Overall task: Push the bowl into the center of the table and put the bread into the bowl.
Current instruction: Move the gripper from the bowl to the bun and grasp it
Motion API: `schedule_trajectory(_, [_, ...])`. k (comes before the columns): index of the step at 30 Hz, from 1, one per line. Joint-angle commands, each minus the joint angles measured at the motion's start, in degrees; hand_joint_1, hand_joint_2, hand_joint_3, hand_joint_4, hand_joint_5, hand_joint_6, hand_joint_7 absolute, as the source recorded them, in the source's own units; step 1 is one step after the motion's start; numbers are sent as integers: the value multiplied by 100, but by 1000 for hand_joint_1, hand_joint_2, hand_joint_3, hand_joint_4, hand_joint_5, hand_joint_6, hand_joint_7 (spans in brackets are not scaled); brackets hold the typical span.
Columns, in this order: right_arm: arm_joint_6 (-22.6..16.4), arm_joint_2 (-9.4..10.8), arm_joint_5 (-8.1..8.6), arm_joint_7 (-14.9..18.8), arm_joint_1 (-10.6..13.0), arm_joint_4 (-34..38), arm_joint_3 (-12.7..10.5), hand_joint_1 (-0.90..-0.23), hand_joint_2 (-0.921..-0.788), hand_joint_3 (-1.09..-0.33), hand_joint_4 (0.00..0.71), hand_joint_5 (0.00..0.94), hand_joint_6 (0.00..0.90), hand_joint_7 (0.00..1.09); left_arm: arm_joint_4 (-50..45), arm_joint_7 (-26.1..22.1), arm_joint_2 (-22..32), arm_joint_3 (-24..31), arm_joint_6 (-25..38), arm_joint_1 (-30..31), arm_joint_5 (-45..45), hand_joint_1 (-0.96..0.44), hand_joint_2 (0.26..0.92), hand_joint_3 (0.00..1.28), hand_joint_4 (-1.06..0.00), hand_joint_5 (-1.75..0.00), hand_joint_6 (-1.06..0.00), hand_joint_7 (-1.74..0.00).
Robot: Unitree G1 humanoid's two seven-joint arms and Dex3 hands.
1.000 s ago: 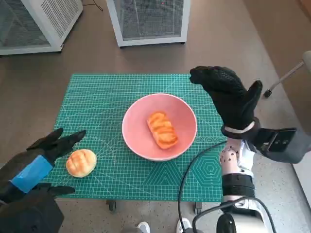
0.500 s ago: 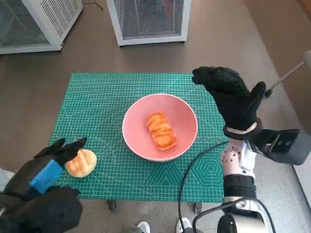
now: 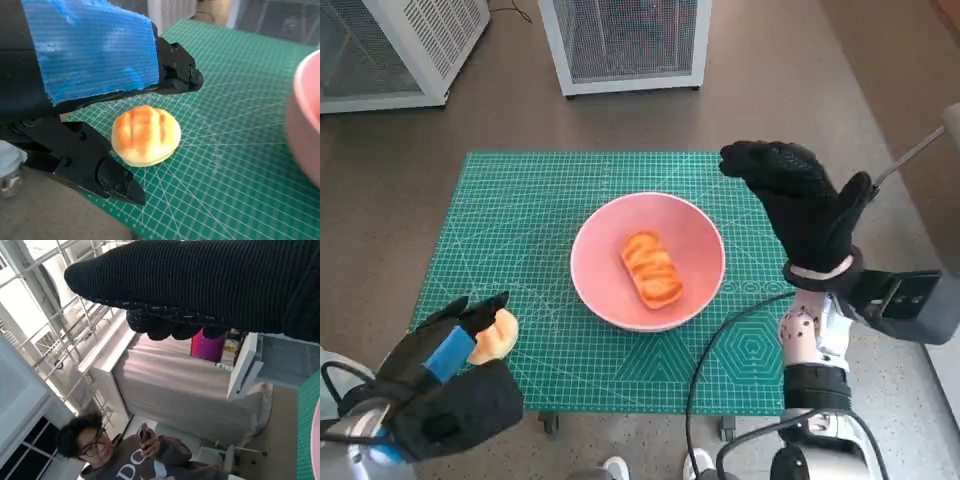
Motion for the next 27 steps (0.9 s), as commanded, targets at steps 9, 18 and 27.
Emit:
schedule_trajectory(9, [8,-16,-56,-70,134,11,65,-475,-921,-465,384,1,626,8,1089,820,-356,-333,-657,-276,232,-75,792,9,-244,-15,-386,-22])
schedule_trajectory(18, [-9,-24,-58,-72,152,-12,81,-475,-921,-464,388,3,632,10,1770,1376,-485,-380,-1129,-339,312,-27,803,10,-309,-23,-437,-30])
schedule_trajectory(27, [-24,-18,-65,-70,140,4,79,-471,-921,-465,388,1,627,6,2380,1677,-498,-404,-1381,-482,416,-9,816,11,-347,-18,-467,-27])
